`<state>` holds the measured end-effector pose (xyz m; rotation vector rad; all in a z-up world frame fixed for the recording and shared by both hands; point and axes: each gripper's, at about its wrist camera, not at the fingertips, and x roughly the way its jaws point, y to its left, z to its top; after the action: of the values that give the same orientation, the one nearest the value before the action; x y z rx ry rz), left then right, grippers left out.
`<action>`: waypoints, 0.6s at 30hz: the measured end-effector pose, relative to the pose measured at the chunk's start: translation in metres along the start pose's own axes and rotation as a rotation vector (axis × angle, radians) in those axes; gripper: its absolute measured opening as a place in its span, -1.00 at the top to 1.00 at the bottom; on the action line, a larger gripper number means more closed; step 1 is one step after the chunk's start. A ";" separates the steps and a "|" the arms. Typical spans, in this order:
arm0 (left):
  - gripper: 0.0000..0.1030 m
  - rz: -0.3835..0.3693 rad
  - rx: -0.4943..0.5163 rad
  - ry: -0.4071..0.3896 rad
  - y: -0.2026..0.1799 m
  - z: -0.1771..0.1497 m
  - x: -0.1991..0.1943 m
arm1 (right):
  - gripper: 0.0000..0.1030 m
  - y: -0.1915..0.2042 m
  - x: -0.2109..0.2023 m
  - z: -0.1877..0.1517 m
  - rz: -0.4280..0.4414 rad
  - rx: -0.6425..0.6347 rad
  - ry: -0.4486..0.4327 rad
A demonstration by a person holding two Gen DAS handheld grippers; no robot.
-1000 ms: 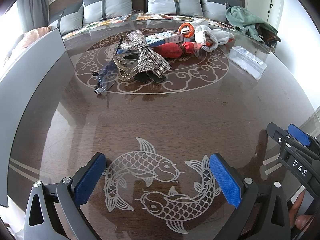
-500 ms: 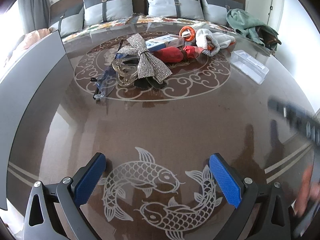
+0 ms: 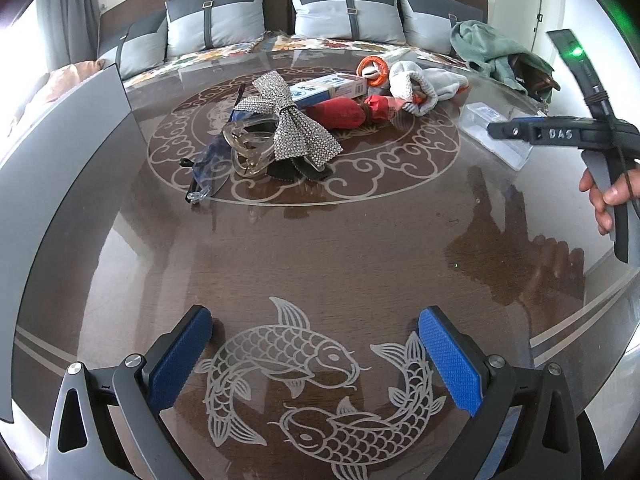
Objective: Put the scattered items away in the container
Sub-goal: 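Grasp the clear plastic box with the right tool, then reach the left tool to the rhinestone bow clip while the right tool holds the plastic box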
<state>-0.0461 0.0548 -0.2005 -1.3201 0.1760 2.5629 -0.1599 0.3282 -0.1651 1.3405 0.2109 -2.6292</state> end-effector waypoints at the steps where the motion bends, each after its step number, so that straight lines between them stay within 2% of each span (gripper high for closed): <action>1: -1.00 0.000 0.000 0.000 0.000 0.001 0.000 | -0.36 0.001 0.006 0.000 -0.006 -0.016 0.022; 4: -1.00 -0.001 0.000 -0.002 0.000 0.002 0.001 | -0.26 0.002 0.013 -0.003 -0.049 -0.019 0.059; 11: -1.00 -0.001 0.000 -0.003 0.002 0.006 0.003 | -0.23 0.017 -0.013 -0.035 -0.052 0.052 0.007; 18: -1.00 0.002 0.000 0.022 0.001 0.009 0.005 | -0.23 0.050 -0.055 -0.105 -0.147 0.132 -0.057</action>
<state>-0.0564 0.0563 -0.1996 -1.3495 0.1813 2.5514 -0.0344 0.3063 -0.1840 1.3345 0.1354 -2.8449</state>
